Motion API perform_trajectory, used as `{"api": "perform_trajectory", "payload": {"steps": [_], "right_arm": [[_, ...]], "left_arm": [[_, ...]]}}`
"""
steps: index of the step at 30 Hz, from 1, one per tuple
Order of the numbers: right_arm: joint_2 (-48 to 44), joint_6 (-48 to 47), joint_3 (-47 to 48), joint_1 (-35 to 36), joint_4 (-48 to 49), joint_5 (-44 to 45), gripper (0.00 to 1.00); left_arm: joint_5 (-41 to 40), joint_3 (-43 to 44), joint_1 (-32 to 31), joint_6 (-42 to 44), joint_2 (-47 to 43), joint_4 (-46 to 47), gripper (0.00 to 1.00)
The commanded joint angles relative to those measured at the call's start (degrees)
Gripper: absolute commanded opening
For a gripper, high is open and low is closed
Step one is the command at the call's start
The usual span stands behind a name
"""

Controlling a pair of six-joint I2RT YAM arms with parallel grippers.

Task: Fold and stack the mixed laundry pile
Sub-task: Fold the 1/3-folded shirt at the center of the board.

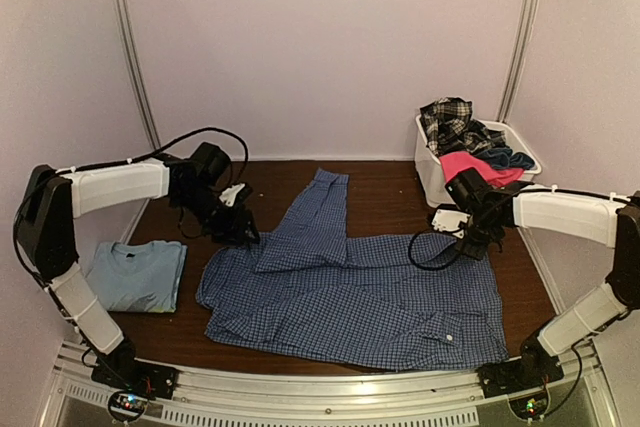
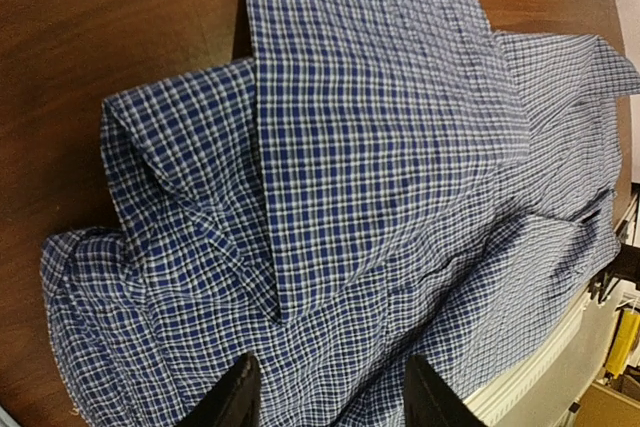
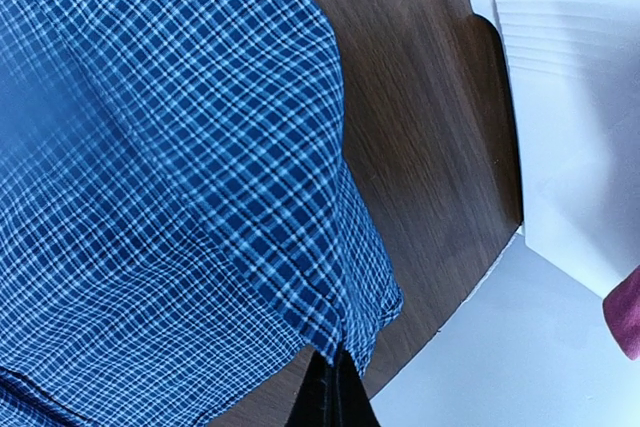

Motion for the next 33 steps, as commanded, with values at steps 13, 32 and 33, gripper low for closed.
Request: {"api": "perform_trajectory", "payload": {"steps": [13, 32, 33], "right_arm": [[-2.38, -0.33, -3.06, -0.49, 1.73, 1.54, 0.0], [-2.12, -0.24, -3.0, -0.81, 1.86, 2.15, 0.0], [-2.16, -0.23, -3.09, -0.86, 1.84, 2.15, 0.0]], "left_arm": [[2.66, 3.1, -1.91, 2.71, 12.53, 6.73, 0.5], [0.31, 3.34, -2.4, 1.99, 14.87, 3.14, 0.45], [0.4, 2.92, -2.39, 1.97, 14.61, 3.31, 0.45]]}}
